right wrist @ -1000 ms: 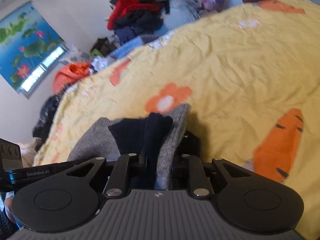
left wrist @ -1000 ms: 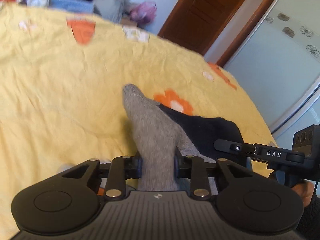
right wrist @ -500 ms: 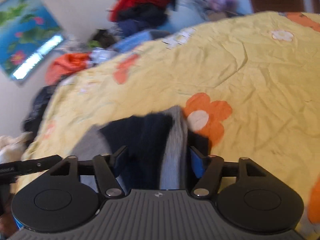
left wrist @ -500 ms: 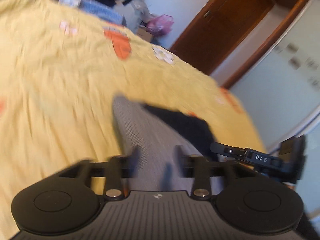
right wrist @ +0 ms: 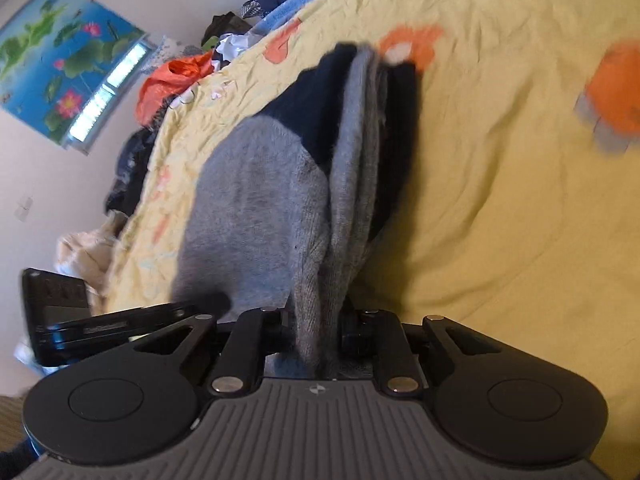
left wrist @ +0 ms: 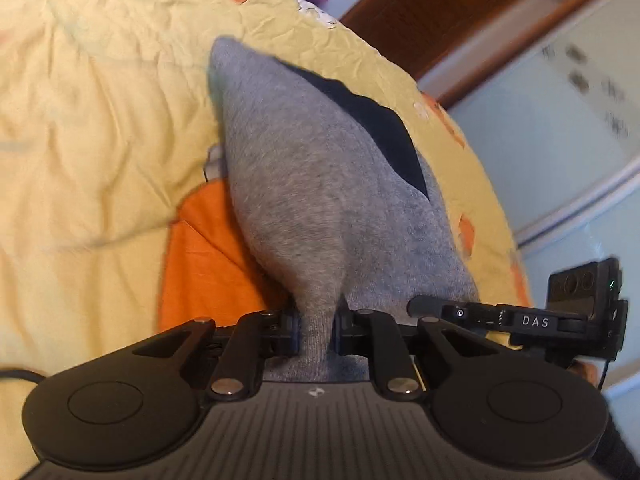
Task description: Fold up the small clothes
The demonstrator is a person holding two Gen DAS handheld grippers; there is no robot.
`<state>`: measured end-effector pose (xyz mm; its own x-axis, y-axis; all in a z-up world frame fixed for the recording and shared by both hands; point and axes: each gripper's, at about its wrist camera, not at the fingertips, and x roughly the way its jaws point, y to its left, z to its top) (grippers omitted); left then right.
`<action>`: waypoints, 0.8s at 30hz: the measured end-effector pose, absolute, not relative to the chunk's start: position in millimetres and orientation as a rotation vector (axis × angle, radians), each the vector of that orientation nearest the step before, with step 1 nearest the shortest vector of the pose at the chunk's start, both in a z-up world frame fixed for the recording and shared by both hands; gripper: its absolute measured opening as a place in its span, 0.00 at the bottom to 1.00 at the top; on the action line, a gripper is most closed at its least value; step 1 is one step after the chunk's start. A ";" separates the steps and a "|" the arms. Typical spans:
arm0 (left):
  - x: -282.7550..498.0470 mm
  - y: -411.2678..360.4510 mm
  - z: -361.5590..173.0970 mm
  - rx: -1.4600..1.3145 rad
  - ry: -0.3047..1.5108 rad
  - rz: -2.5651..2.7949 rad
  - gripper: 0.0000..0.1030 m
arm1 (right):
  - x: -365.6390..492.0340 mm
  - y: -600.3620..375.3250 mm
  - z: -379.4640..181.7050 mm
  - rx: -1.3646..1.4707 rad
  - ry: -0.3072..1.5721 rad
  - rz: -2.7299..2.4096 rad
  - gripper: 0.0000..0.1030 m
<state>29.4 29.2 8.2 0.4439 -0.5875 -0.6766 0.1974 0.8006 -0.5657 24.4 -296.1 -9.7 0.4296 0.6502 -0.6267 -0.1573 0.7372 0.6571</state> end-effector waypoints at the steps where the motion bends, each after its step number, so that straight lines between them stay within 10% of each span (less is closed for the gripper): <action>1: 24.6 30.0 18.0 -0.385 0.982 -0.501 0.13 | 20.9 -291.0 -8.2 0.549 1.010 0.549 0.21; 7: 7.3 41.4 23.5 -0.206 1.005 -0.475 0.28 | -9.5 -282.6 -8.4 0.580 1.014 0.588 0.40; 11: 15.0 66.7 37.8 -0.329 0.936 -0.470 0.85 | 1.0 -306.6 13.3 0.600 0.913 0.563 0.76; 13: 26.8 75.8 43.1 -0.414 0.831 -0.471 0.93 | 22.3 -319.6 24.3 0.612 0.845 0.519 0.83; 20: 121.5 53.0 4.5 -0.535 0.962 -0.435 0.92 | 117.3 -302.9 8.6 0.589 0.896 0.415 0.82; 22: 127.3 45.7 2.4 -0.498 0.957 -0.442 0.49 | 119.9 -293.5 1.5 0.584 0.878 0.418 0.73; 23: 130.2 42.8 2.1 -0.475 0.969 -0.430 0.39 | 121.1 -287.0 -0.9 0.579 0.891 0.429 0.39; 24: 129.6 42.0 4.6 -0.457 0.955 -0.424 0.33 | 122.7 -280.0 -3.3 0.550 0.912 0.419 0.33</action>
<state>129.6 42.0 4.6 0.5107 -0.5332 -0.6745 0.1421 0.8260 -0.5454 122.7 -280.0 -3.3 0.5491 0.5575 -0.6227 -0.1086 0.7863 0.6082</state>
